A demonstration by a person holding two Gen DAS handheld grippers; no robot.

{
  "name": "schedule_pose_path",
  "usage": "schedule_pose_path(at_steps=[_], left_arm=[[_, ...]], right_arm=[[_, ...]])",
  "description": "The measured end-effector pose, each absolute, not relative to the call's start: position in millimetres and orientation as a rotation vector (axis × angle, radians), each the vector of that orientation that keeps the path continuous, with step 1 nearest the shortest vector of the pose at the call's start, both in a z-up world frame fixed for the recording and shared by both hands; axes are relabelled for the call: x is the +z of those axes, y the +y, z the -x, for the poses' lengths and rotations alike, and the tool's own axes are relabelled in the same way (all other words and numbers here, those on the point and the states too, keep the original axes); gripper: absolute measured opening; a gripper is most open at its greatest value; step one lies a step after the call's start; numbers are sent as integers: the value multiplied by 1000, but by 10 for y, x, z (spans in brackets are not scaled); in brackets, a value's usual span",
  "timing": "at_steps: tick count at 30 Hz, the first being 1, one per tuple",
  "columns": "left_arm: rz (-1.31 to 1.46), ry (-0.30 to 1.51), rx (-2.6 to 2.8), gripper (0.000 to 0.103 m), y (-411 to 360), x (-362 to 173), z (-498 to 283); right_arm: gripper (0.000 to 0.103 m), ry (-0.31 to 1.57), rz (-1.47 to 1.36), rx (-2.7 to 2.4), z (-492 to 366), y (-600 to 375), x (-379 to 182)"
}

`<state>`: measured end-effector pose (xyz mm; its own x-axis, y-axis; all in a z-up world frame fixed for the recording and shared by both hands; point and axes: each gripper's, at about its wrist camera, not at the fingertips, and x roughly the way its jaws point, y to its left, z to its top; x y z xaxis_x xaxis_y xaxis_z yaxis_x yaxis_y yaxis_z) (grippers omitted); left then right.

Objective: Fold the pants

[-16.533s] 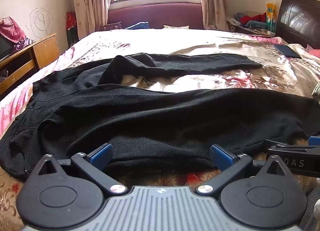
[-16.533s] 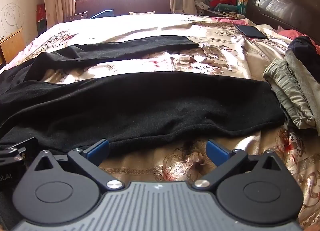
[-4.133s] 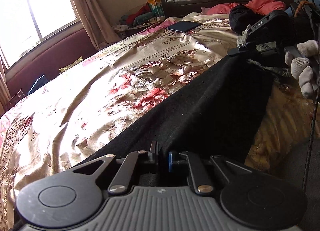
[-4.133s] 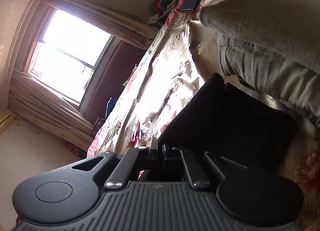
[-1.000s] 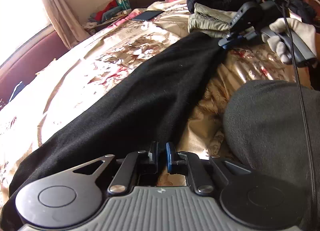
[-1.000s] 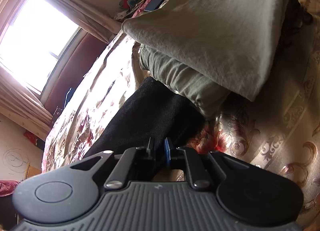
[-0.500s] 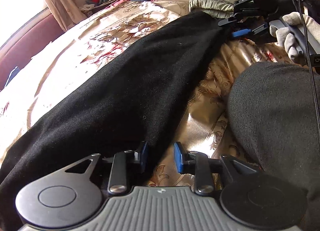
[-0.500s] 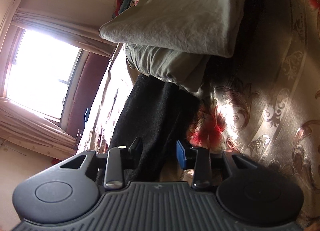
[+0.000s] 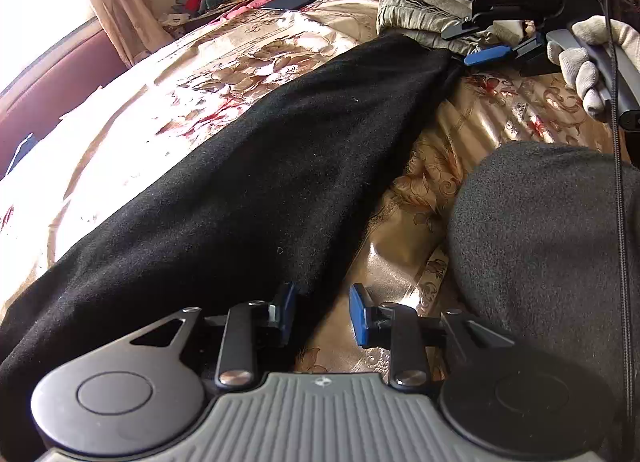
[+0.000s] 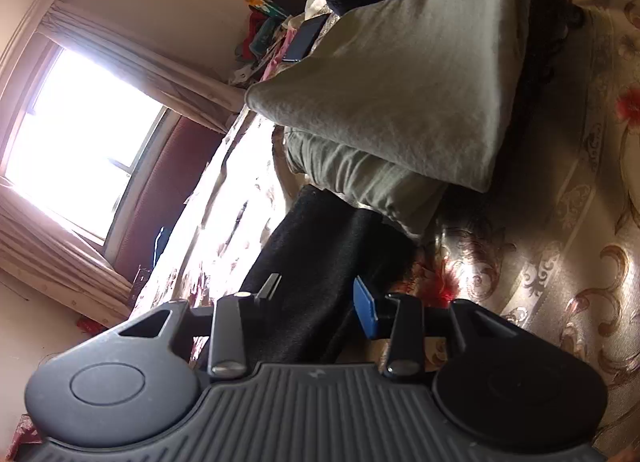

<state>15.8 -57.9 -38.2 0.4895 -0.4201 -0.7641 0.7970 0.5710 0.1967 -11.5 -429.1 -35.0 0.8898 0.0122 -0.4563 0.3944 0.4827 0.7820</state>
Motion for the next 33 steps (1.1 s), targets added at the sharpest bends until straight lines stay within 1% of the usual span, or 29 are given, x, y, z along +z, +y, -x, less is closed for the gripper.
schedule_pose_path(at_steps=[4, 9, 10, 11, 12, 14, 18, 20, 23, 25, 27, 29, 31, 33], left_arm=[[-586, 707, -795, 43, -613, -335, -171], [-563, 704, -799, 43, -624, -317, -201], [-569, 705, -801, 43, -633, -330, -204], [-576, 705, -803, 43, -640, -340, -205], [-582, 702, -804, 43, -648, -345, -208], [-586, 694, -804, 43, -659, -326, -209], [-574, 680, -801, 43, -659, -264, -221], [-578, 680, -804, 43, -662, -257, -225], [-594, 705, -802, 43, -694, -340, -244], [-607, 713, -793, 43, -714, -421, -246], [-609, 713, -793, 43, -713, -409, -241], [-596, 719, -797, 43, -688, -381, -247], [-591, 719, -802, 44, -659, -394, -259], [-586, 718, -803, 44, -667, -410, -262]], right_arm=[[41, 512, -1067, -272, -161, -4334, -442], [41, 494, -1108, -271, -304, -4358, -593], [37, 490, -1101, -275, -329, -4367, -600], [31, 488, -1104, -278, -358, -4382, -614], [5, 507, -1125, -280, -384, -4412, -634], [5, 501, -1152, -259, -351, -4445, -621], [5, 398, -1122, -176, -117, -4414, -238], [4, 375, -1076, -161, -50, -4393, -100], [5, 463, -1027, -208, -159, -4408, -297], [6, 583, -1061, -265, -315, -4468, -636], [7, 551, -1139, -259, -264, -4473, -703], [8, 512, -1125, -268, -161, -4447, -600], [4, 503, -1088, -265, -77, -4436, -505], [3, 513, -1056, -262, -66, -4430, -469]])
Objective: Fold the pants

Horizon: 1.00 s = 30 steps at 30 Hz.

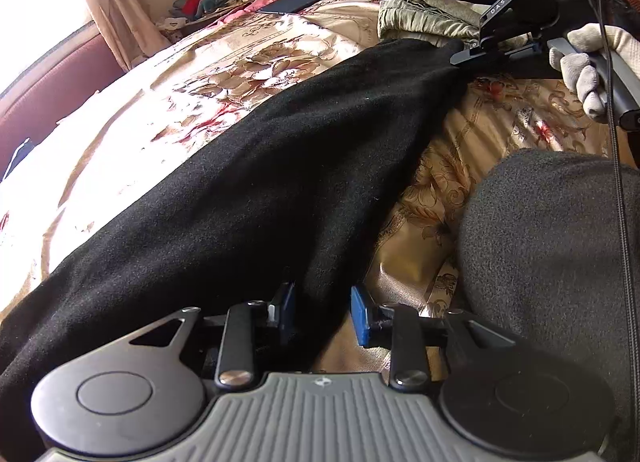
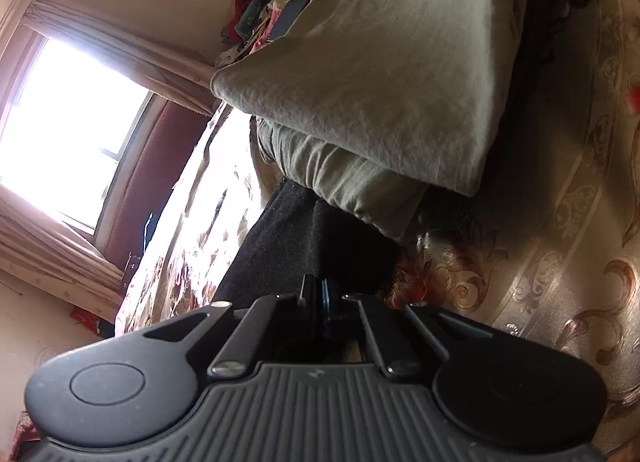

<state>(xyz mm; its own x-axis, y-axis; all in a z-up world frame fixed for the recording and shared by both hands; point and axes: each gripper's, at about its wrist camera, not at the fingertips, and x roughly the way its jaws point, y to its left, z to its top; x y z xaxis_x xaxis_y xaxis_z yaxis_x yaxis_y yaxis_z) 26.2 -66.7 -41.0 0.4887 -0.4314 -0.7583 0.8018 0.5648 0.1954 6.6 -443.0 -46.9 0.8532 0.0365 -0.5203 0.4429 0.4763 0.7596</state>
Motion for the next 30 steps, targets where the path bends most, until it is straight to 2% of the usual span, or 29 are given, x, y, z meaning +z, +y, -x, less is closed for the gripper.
schedule_pose_path(at_steps=[7, 9, 11, 13, 16, 20, 26, 30], left_arm=[[-600, 710, -796, 44, -676, -401, -246], [-596, 710, -798, 44, -662, -386, -241], [-584, 696, -805, 44, -640, -363, -235], [-563, 678, -808, 44, -621, -330, -237], [-552, 665, -807, 44, -631, -296, -249], [-563, 668, -797, 44, -662, -303, -267], [-538, 662, -809, 44, -697, -305, -294], [-540, 660, -821, 44, -765, -333, -306]], right_arm=[[4, 538, -1126, -299, -78, -4487, -699], [10, 530, -1130, -296, -12, -4466, -625], [11, 534, -1138, -282, 71, -4449, -577], [22, 551, -1160, -268, 99, -4426, -586], [27, 555, -1186, -230, 21, -4374, -616], [28, 573, -1213, -210, -148, -4285, -676], [28, 569, -1107, -234, -49, -4134, -417], [28, 579, -1160, -122, -169, -4026, -477]])
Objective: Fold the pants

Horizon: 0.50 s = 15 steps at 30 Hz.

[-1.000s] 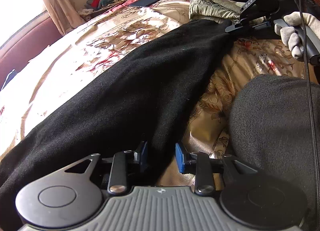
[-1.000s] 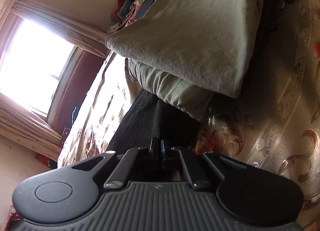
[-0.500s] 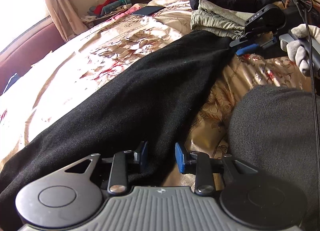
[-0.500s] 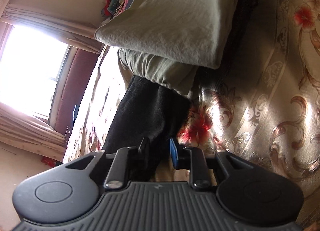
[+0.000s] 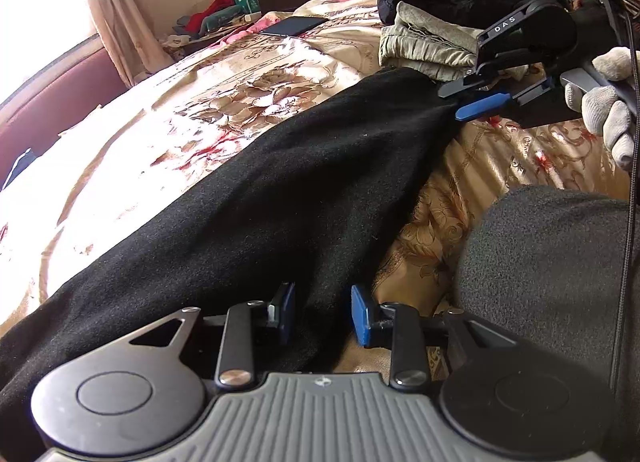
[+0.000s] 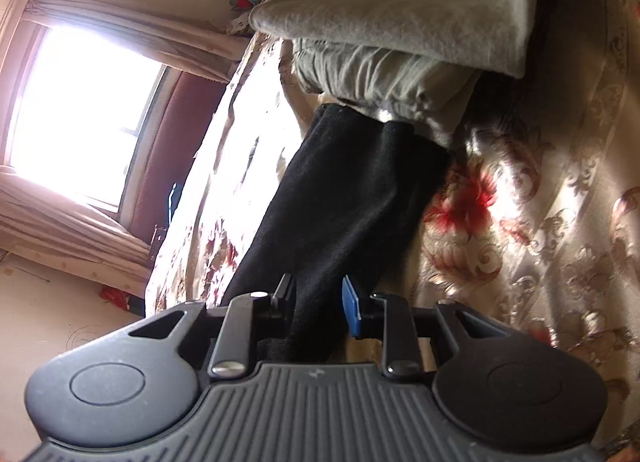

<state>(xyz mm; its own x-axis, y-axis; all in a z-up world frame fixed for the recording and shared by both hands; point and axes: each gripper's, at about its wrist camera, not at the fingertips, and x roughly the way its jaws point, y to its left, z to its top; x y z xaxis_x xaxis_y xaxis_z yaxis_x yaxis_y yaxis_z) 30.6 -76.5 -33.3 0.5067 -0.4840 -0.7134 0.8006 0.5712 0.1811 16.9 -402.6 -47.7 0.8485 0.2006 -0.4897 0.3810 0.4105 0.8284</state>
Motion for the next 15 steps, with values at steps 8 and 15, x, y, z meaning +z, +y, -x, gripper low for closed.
schedule_pose_path(at_steps=[8, 15], left_arm=[[-541, 664, -820, 44, -774, -317, -317], [-529, 662, -837, 44, -862, -338, -349]], right_arm=[[25, 636, -1231, -110, -379, -4011, -714], [26, 601, -1263, -84, -525, -4043, -826]])
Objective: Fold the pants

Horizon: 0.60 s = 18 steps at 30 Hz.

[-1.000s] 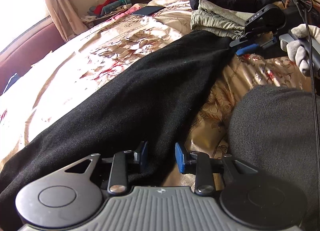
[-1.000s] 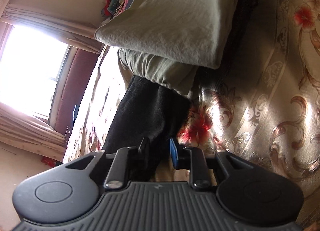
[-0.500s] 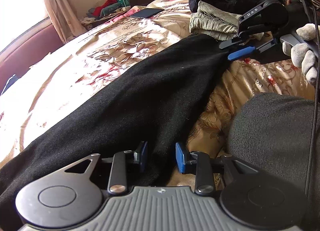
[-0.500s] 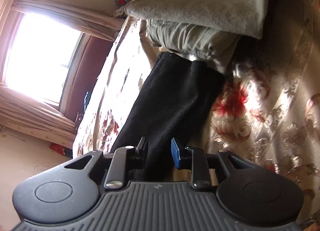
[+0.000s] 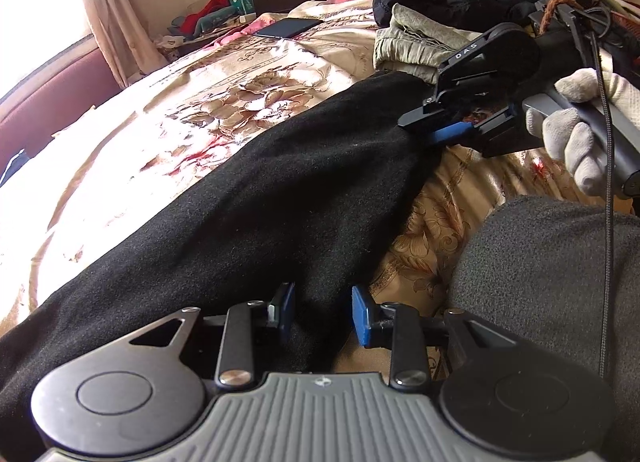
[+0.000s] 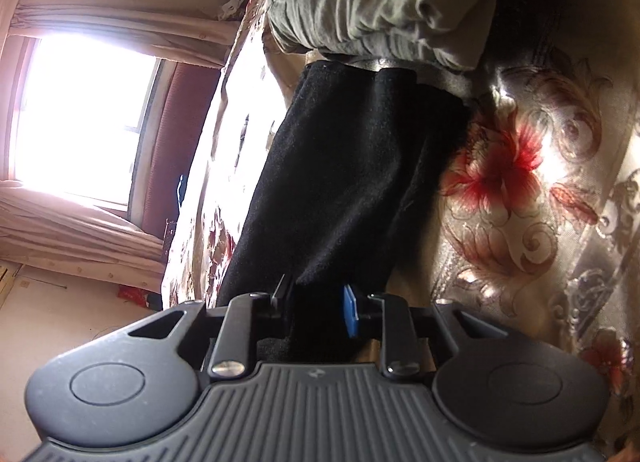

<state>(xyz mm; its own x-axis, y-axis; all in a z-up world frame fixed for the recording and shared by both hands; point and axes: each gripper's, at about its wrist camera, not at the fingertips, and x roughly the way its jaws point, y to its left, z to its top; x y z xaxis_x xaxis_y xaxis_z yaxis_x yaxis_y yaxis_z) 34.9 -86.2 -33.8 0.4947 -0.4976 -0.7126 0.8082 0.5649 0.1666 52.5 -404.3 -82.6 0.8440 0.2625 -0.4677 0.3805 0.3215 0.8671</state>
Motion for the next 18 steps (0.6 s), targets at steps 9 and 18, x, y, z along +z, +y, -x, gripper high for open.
schedule_pose_path(at_steps=[9, 18], left_arm=[[-529, 653, -845, 47, -937, -357, -381], [-525, 648, -847, 47, -1001, -334, -394]], right_arm=[[28, 602, -1281, -43, -396, -4022, -818], [6, 528, -1256, -18, -391, -3985, -630]])
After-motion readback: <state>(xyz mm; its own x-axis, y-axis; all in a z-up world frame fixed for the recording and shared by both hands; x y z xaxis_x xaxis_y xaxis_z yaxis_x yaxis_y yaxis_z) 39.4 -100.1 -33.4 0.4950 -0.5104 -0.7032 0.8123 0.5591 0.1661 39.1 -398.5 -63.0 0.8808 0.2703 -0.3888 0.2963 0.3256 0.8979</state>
